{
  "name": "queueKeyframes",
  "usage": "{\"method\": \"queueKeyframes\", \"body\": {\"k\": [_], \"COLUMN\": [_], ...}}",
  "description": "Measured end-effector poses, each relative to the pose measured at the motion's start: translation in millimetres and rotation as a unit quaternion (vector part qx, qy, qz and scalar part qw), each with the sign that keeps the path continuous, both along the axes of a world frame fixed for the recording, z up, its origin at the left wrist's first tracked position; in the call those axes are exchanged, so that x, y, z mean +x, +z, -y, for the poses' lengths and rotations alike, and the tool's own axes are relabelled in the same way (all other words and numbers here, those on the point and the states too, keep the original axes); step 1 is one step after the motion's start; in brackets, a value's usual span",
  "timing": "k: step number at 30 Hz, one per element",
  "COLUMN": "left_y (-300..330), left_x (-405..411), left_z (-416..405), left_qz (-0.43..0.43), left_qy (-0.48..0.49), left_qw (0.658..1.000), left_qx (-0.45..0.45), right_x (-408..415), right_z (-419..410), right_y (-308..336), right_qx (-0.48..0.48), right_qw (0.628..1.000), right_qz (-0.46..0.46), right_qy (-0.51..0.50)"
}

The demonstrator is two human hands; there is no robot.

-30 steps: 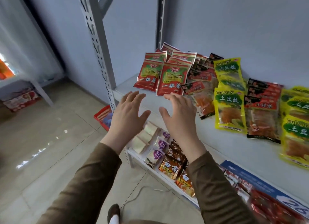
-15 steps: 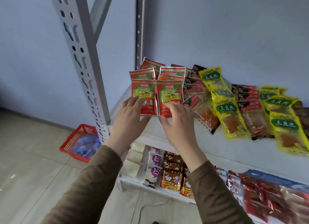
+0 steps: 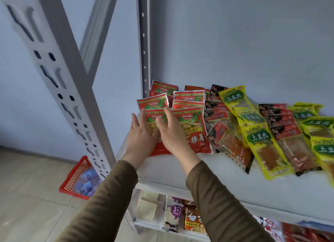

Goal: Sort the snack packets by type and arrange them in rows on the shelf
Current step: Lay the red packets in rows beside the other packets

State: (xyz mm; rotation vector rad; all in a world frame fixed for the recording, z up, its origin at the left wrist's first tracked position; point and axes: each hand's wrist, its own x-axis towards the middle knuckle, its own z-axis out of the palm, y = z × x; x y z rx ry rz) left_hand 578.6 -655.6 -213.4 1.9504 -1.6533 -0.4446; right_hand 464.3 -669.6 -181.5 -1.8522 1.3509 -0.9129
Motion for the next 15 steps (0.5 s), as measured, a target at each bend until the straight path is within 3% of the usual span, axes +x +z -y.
{"method": "queueKeyframes", "body": {"k": [5,12,15], "left_y": [-1.8,-12.4,-15.7], "left_x": [7.0,2.8,4.4], "left_z": [24.3,32.9,36.9], "left_qz": [-0.011,-0.067,-0.094], "left_qy": [-0.046,-0.005,-0.001], "left_qw": [0.999,0.997,0.995], "left_qx": [-0.005,-0.027,-0.022], "right_x": [30.4,30.7,12.3], "right_z": [35.6,60.1,62.5], "right_y": [0.5,-5.9,-10.5], "right_qx": [-0.02,0.011,0.032], "right_qw": [0.999,0.995,0.993], "right_qz": [-0.005,-0.027,0.033], "right_qy": [-0.037,-0.092,-0.113]}}
